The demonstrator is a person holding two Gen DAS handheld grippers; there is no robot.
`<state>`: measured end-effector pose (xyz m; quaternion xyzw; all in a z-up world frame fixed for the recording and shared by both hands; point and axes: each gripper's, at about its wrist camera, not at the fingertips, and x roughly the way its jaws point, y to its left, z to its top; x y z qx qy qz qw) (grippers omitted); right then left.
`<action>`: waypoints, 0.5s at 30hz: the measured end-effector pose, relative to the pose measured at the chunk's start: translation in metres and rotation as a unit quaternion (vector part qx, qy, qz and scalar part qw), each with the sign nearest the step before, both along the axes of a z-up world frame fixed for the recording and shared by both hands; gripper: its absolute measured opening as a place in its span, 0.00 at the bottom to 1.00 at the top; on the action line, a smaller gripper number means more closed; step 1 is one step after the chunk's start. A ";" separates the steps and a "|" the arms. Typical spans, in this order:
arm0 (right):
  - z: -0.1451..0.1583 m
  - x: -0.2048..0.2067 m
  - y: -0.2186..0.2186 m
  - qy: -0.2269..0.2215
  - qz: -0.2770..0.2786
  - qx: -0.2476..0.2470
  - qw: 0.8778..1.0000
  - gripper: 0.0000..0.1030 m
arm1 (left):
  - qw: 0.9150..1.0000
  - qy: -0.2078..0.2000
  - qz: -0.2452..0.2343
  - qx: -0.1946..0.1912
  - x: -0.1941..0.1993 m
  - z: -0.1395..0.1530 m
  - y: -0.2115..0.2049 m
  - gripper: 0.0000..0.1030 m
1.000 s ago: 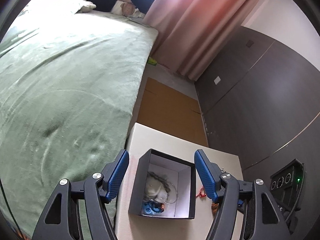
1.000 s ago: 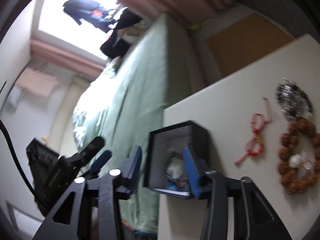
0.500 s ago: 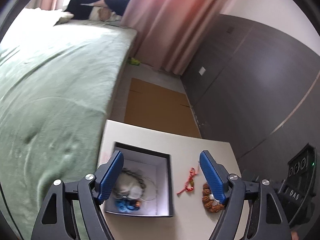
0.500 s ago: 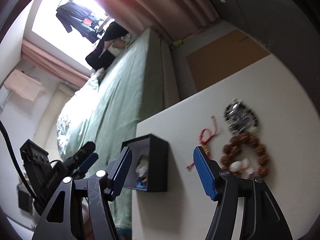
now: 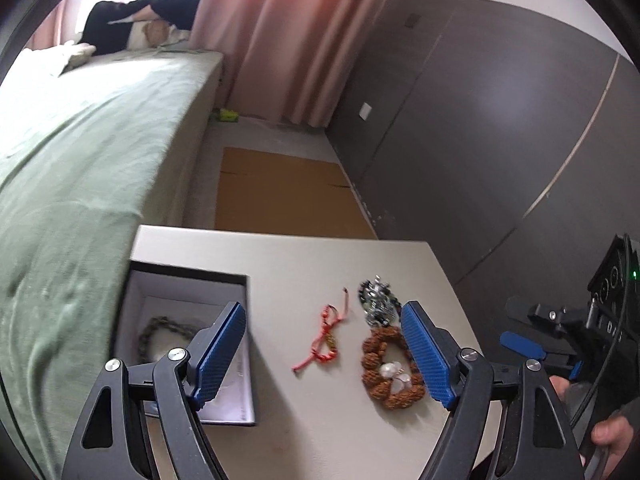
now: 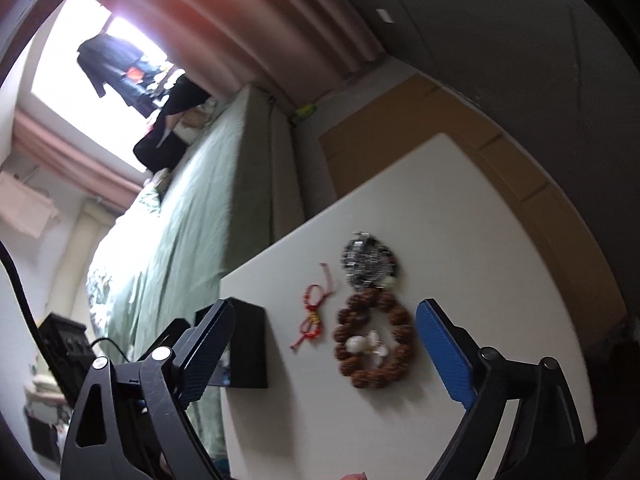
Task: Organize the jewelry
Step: 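Move the left tool to the brown bead bracelet and close on it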
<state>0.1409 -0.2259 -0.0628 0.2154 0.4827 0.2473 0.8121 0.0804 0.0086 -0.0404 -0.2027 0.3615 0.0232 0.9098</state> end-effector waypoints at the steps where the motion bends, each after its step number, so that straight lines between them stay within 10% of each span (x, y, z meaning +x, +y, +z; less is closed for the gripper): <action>1: -0.001 0.001 -0.004 0.002 -0.005 -0.001 1.000 0.90 | 1.000 0.003 -0.005 0.000 0.002 -0.003 -0.004 0.78; 15: -0.019 0.009 -0.052 0.055 -0.053 -0.006 0.997 0.90 | 0.994 0.051 -0.093 0.016 0.029 -0.037 -0.066 0.45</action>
